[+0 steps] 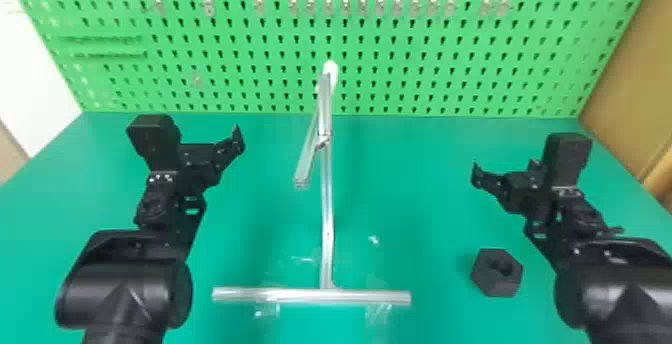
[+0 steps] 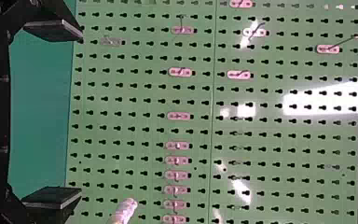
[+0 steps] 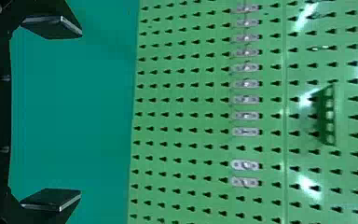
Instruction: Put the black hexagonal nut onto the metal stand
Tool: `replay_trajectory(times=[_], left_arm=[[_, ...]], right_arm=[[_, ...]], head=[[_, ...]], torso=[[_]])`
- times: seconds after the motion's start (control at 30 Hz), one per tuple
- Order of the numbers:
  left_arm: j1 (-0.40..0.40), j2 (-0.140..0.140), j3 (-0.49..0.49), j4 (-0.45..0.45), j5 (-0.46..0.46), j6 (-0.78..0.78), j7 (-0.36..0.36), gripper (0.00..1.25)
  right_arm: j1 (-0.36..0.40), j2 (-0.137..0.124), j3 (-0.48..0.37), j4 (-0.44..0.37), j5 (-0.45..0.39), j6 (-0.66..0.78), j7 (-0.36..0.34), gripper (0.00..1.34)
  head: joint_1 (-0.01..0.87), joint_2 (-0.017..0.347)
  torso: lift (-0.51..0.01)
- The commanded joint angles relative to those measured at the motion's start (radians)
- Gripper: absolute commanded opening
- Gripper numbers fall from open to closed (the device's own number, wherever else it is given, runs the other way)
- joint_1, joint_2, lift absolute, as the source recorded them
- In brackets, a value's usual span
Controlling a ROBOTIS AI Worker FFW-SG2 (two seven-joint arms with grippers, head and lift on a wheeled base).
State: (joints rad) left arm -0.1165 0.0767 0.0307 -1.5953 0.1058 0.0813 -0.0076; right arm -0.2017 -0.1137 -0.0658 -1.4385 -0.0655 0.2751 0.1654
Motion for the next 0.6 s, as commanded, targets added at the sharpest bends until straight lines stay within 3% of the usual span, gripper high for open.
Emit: replay_trajectory(times=[0.0,0.57], left_arm=[[0.000,0.000,0.000,0.000,0.000,0.000,0.000,1.14],[0.003,0.000,0.002,0.000,0.000,0.000,0.000,1.14]], right_arm=[[0.007,-0.001,-0.019,0.018,0.030,0.046,0.011,1.22],[0.028,-0.015,-0.051,0.075,0.092,0.187,0.049,1.22]], head=[[0.693,0.081],[0.693,0.081]], torso=[[-0.001],[-0.001]])
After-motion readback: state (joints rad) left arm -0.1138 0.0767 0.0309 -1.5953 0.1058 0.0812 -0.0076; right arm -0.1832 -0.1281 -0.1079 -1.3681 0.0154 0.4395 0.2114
